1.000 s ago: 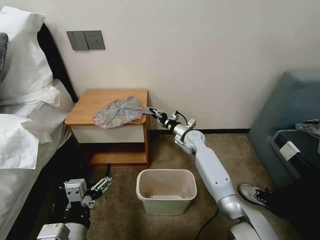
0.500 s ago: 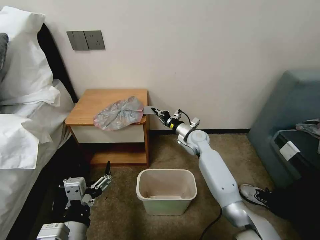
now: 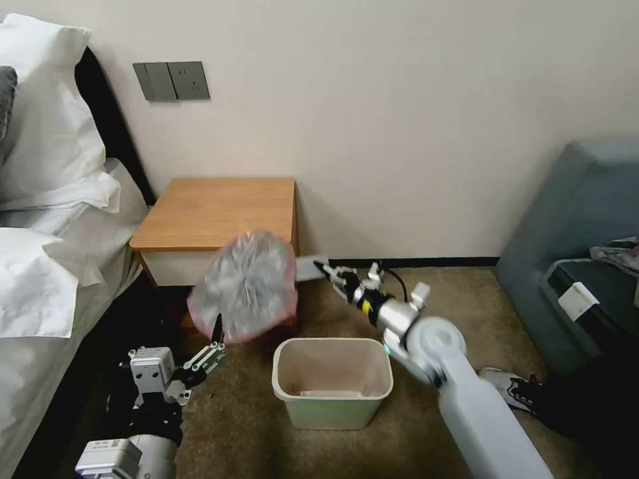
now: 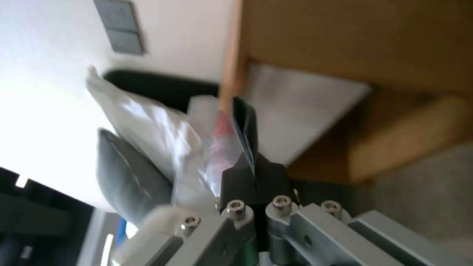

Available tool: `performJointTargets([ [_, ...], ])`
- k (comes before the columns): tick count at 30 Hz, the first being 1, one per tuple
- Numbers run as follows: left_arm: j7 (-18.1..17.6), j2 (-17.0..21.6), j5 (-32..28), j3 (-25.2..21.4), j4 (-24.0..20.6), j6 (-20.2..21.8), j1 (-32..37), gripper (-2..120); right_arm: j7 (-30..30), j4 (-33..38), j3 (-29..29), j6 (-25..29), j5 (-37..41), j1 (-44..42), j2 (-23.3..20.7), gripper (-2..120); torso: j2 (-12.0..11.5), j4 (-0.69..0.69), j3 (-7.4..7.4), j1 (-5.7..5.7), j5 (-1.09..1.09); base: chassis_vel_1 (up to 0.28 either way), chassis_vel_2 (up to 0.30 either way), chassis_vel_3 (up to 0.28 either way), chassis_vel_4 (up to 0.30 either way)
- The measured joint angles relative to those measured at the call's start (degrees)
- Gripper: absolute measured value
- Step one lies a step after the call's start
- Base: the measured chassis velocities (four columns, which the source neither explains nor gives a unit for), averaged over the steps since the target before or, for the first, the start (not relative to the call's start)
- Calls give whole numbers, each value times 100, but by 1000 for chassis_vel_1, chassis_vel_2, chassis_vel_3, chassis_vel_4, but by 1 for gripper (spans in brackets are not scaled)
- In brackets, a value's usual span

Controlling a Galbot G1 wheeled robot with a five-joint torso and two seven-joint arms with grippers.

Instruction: Pick up the garbage bag from the table and place it over the trash can.

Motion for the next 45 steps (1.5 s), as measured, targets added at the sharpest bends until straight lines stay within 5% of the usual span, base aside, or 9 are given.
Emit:
performJointTargets([
  [20, -26, 39, -12, 51, 59, -51, -197, 100, 319, 547, 721, -363, -623, -1386, -505, 2, 0, 2, 1, 0, 0, 0, 0, 0, 0],
  [34, -50, 163, -44, 134, 171, -43, -284, 100, 626, 879, 1181, -574, -881, -1834, -514, 52, 0, 2, 1, 0, -1, 0, 0, 0, 0],
  [41, -330, 325, -179, 208, 247, 304, -365, 100, 804, 1248, 1447, -594, -921, -2045, -472, 82, -1, 1, 1, 0, -1, 0, 0, 0, 0],
  [45, -361, 377, -234, 236, 270, 380, -388, 100, 805, 1322, 1479, -567, -970, -2070, -436, 89, -1, 1, 1, 0, -2, 0, 0, 0, 0],
])
